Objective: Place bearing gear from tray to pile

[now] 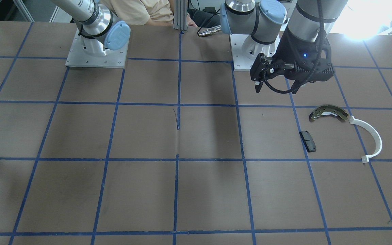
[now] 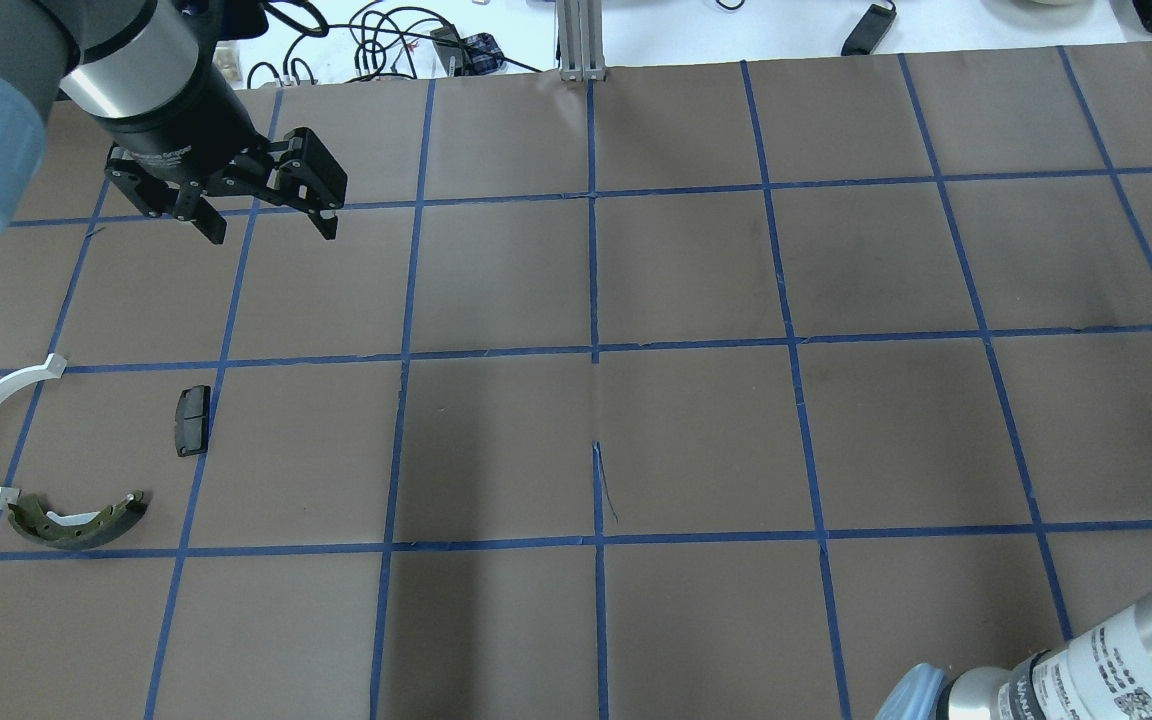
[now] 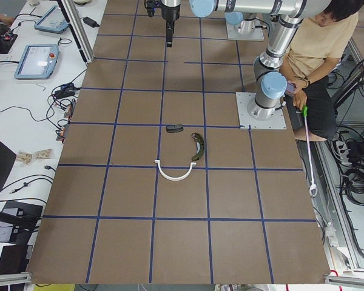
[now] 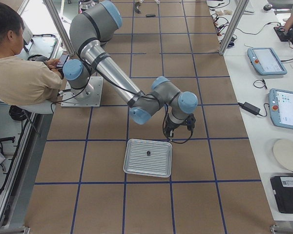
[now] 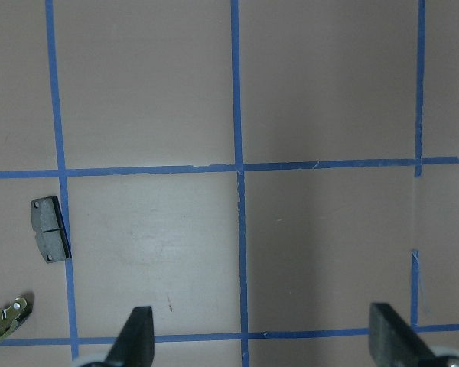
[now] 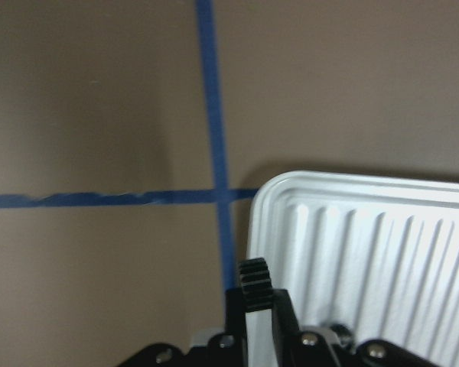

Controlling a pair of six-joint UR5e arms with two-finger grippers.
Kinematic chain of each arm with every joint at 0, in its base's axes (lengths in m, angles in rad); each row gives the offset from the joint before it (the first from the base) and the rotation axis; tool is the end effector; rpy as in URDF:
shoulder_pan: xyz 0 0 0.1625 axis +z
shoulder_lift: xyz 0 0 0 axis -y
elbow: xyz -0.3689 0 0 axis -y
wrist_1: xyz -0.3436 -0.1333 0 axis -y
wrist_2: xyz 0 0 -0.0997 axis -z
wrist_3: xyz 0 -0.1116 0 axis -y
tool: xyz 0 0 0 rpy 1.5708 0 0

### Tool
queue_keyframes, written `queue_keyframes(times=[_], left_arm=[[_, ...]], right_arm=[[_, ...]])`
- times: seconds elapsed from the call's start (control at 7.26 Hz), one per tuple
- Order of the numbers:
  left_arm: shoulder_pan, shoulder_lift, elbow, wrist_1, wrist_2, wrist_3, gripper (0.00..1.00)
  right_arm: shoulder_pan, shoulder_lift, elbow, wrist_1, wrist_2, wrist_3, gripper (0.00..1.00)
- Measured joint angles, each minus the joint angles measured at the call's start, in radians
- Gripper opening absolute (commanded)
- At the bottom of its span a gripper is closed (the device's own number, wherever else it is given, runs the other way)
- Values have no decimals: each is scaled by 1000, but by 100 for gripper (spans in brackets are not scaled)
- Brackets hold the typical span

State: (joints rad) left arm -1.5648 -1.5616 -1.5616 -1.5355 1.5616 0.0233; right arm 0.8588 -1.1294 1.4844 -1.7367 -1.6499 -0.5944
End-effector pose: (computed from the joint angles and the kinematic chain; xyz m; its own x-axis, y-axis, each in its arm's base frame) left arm -0.1317 -0.4465 0.4316 -0.9998 0.0178 0.0079 0.0173 0.9984 -0.0539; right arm -0.2695 -0.5028 0.2486 -0.9927 0.1139 -0.0410 0.1036 0.9745 0.1992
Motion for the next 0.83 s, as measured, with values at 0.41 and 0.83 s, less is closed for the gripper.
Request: queue_keyframes(times=[0.41, 0.83], left_arm=[[0, 0, 0, 0, 0, 1, 100], [0, 0, 0, 0, 0, 2, 100]], right_arm=[[255, -262, 292, 13, 16, 500, 0], [617, -286, 359, -108, 108, 1068, 0]])
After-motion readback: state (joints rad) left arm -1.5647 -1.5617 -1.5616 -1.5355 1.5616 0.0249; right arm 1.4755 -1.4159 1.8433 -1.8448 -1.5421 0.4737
